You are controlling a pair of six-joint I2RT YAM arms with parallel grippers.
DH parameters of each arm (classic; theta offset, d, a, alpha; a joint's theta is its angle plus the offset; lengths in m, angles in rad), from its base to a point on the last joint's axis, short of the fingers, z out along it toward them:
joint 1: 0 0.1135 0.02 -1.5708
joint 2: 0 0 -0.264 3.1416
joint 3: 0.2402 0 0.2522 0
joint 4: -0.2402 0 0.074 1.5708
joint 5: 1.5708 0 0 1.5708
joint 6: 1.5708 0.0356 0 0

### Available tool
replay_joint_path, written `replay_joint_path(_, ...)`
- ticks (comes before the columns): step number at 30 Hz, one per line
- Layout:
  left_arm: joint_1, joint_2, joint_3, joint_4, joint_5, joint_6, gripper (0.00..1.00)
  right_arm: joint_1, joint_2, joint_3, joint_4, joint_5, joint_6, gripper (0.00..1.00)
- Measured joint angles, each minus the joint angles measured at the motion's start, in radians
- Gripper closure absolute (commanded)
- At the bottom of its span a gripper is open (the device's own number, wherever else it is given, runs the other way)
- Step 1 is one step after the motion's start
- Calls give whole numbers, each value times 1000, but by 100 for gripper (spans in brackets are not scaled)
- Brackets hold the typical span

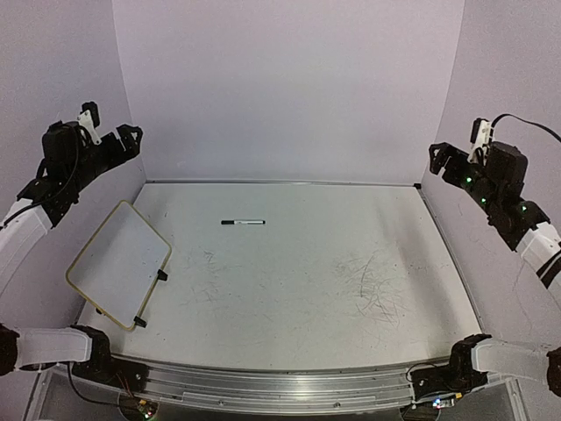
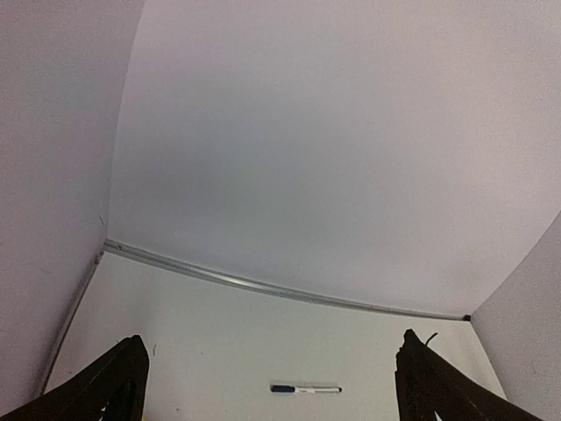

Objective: Write a sentence on the whiteboard
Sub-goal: Move the whiteboard to the center of the board.

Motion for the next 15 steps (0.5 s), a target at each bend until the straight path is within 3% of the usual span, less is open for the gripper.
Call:
replay_joint_path(9,-27,183,40,-22,268,-71,0,0,17,0,-11,-27,1,2)
replay_joint_path(15,-213,318,40,-30,289,-108,1,0,63,0,-12,-92,1,2)
